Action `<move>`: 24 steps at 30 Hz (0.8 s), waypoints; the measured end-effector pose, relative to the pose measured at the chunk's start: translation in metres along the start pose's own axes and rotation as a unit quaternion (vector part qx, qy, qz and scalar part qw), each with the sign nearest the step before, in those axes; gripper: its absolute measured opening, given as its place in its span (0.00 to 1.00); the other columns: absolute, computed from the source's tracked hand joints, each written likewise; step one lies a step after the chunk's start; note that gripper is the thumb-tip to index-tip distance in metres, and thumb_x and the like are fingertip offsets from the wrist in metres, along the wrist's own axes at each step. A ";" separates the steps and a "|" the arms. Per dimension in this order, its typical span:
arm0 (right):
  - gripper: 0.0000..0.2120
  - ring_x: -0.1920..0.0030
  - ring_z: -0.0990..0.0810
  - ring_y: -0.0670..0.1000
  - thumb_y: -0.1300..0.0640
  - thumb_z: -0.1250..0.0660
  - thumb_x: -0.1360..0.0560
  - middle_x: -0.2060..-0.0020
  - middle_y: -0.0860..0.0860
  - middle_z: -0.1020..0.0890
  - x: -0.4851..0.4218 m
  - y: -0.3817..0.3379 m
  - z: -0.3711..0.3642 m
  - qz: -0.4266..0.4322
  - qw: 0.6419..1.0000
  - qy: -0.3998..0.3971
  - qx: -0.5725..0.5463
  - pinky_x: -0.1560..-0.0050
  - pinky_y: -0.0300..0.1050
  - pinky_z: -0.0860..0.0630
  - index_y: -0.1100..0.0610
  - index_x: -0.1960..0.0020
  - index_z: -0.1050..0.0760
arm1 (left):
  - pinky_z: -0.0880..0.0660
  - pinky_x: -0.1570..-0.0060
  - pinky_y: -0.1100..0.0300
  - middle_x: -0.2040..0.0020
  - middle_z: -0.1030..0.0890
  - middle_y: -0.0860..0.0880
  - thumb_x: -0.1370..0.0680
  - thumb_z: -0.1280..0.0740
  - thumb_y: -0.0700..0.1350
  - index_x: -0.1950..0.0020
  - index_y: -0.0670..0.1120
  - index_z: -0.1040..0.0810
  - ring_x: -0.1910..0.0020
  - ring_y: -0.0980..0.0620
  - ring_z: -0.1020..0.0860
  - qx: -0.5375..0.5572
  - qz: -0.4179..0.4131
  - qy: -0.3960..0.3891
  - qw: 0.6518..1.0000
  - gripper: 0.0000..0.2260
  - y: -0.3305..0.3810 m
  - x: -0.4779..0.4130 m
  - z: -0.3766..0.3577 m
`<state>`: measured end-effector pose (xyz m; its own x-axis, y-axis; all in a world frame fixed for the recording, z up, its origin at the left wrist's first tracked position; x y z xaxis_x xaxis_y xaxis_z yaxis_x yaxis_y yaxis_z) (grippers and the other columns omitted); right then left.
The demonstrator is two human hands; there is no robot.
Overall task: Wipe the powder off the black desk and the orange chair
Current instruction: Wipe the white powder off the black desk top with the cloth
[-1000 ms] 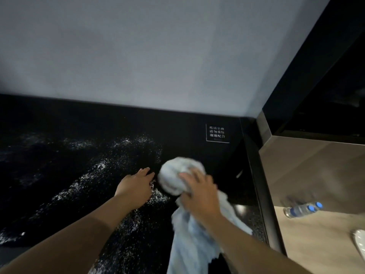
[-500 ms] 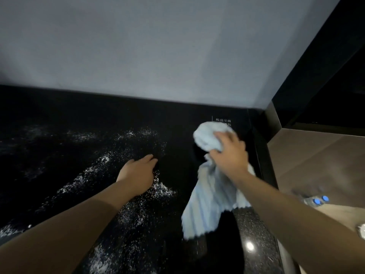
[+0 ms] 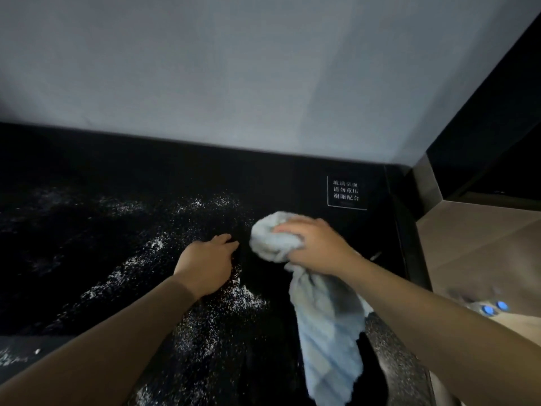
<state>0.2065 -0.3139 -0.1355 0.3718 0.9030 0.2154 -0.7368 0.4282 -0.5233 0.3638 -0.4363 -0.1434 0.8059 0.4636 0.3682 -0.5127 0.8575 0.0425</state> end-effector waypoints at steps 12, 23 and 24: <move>0.25 0.40 0.33 0.59 0.50 0.39 0.31 0.31 0.45 0.33 0.036 -0.029 -0.036 -0.003 0.998 0.015 0.060 0.43 0.54 0.32 0.37 0.35 0.33 | 0.37 0.31 0.57 0.22 0.49 0.52 0.19 0.49 0.43 0.23 0.50 0.47 0.24 0.52 0.47 0.018 0.007 -0.003 1.000 0.23 -0.001 0.003 -0.012; 0.29 0.36 0.38 0.59 0.49 0.38 0.30 0.26 0.47 0.46 0.057 0.001 -0.034 -0.226 0.955 0.128 0.140 0.42 0.56 0.35 0.38 0.31 0.42 | 0.41 0.29 0.52 0.22 0.52 0.50 0.18 0.49 0.45 0.23 0.49 0.51 0.23 0.51 0.51 -0.004 0.018 -0.020 1.000 0.24 0.001 0.003 -0.017; 0.29 0.37 0.37 0.58 0.50 0.38 0.31 0.26 0.47 0.44 0.062 -0.020 -0.054 -0.150 0.972 0.121 0.132 0.44 0.55 0.34 0.38 0.32 0.41 | 0.41 0.29 0.52 0.22 0.52 0.50 0.18 0.49 0.45 0.23 0.49 0.51 0.23 0.50 0.50 -0.009 0.018 -0.021 1.000 0.24 0.001 0.003 -0.016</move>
<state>0.2745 -0.2686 -0.1562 0.6911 0.7144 0.1095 -0.6815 0.6945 -0.2307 0.3708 -0.4300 -0.1573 0.7740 0.4850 0.4071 -0.5354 0.8445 0.0118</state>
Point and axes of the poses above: each hand's wrist, its own x-axis away from the middle knuckle, its own z-axis out of the back of the hand, y = z × x, the point moved 4 cm from there along -x, towards the middle knuckle
